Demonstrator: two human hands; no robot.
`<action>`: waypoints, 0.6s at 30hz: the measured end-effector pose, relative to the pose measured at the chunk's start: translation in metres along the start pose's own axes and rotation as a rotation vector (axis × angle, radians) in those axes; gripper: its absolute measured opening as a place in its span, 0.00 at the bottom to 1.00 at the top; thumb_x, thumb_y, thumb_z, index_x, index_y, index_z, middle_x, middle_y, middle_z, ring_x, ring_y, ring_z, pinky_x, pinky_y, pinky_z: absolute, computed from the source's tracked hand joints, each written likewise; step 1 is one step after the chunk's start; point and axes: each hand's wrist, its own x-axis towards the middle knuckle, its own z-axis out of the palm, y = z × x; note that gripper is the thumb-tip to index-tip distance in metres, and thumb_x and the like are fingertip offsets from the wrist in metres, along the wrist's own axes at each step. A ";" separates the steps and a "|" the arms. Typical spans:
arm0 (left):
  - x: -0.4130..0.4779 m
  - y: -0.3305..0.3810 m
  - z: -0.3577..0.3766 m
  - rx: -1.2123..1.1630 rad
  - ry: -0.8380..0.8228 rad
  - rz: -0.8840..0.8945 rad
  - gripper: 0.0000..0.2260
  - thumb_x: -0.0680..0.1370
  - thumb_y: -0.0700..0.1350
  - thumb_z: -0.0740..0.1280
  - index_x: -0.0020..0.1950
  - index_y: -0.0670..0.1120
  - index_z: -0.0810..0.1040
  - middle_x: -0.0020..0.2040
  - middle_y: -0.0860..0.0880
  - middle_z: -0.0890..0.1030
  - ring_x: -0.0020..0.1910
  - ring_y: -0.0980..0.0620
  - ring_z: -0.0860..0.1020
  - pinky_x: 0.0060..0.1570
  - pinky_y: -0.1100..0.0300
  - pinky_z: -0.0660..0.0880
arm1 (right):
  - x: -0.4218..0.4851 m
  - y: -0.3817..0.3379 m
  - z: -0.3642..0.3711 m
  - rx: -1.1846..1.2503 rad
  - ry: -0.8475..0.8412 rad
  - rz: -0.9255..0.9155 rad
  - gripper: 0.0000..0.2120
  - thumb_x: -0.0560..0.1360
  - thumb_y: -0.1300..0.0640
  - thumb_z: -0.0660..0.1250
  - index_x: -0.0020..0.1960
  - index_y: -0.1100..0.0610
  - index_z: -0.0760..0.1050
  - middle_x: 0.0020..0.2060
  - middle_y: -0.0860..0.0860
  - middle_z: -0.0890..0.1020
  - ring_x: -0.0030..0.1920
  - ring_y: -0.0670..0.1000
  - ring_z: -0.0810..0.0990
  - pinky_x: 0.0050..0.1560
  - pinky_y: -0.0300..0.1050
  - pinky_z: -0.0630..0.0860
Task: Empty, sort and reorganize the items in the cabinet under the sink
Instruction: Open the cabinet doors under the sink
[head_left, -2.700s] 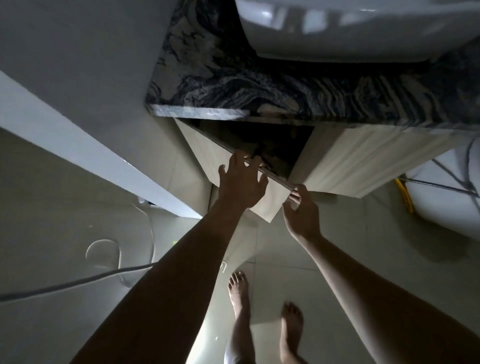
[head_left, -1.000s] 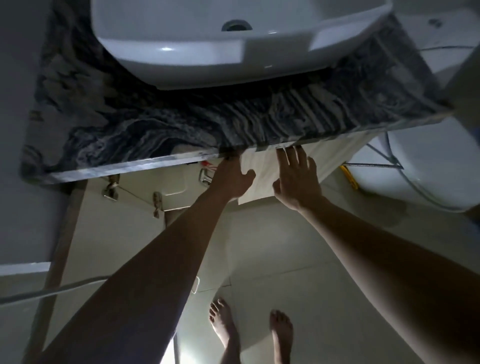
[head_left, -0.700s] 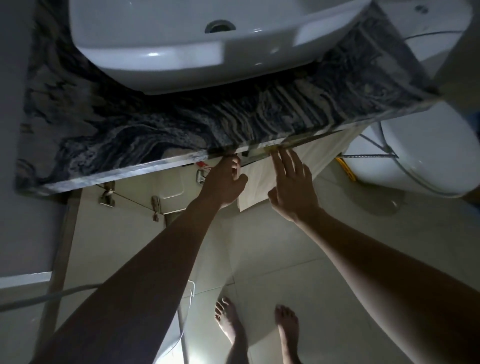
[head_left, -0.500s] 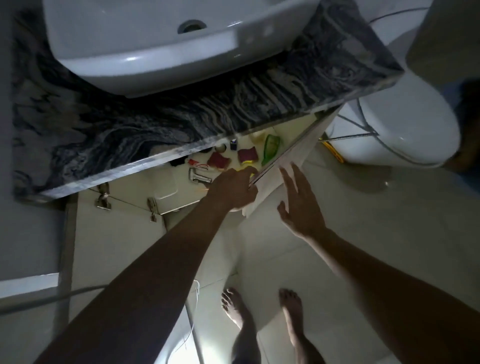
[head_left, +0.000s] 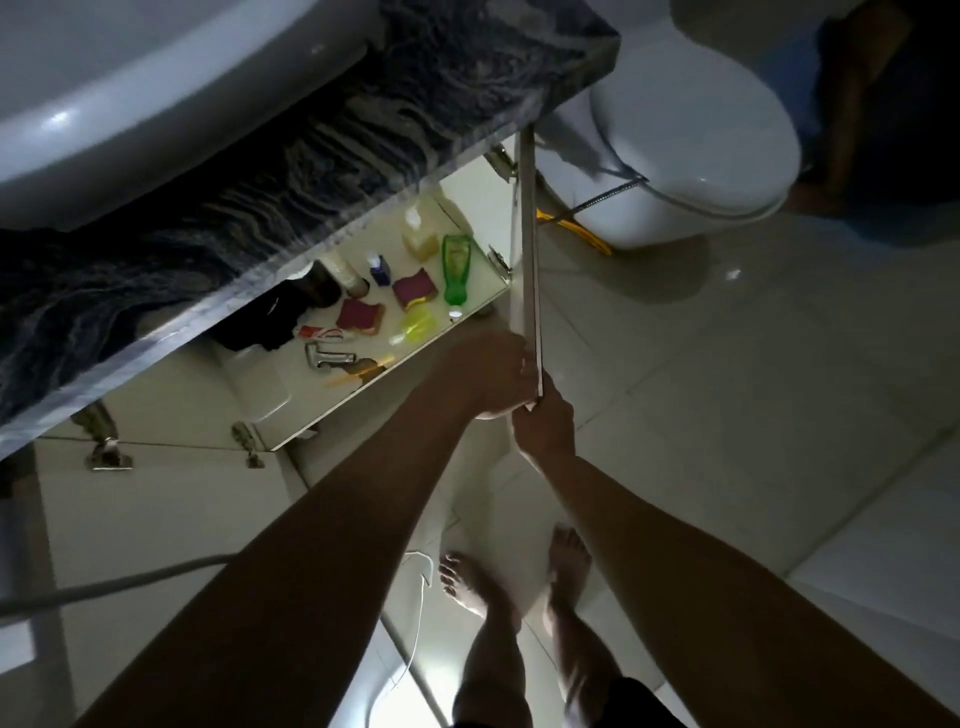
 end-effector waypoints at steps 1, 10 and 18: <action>0.006 0.004 0.004 -0.009 0.069 -0.005 0.21 0.79 0.53 0.59 0.69 0.47 0.73 0.66 0.46 0.77 0.63 0.45 0.76 0.57 0.53 0.75 | 0.002 0.003 -0.009 -0.018 -0.003 -0.004 0.23 0.79 0.53 0.65 0.74 0.51 0.70 0.57 0.56 0.82 0.57 0.57 0.81 0.60 0.48 0.77; 0.072 0.058 0.038 0.303 0.147 0.129 0.25 0.84 0.51 0.49 0.81 0.46 0.51 0.81 0.43 0.48 0.80 0.45 0.47 0.75 0.43 0.50 | 0.026 0.025 -0.091 -0.048 0.051 0.059 0.13 0.78 0.52 0.69 0.56 0.60 0.80 0.48 0.58 0.84 0.50 0.58 0.82 0.48 0.43 0.74; 0.112 0.127 0.053 0.220 0.204 0.144 0.25 0.84 0.50 0.50 0.81 0.48 0.51 0.81 0.42 0.48 0.80 0.44 0.48 0.76 0.44 0.48 | 0.074 0.037 -0.181 -0.068 0.104 0.079 0.14 0.79 0.53 0.68 0.59 0.61 0.81 0.53 0.57 0.85 0.55 0.56 0.83 0.50 0.36 0.69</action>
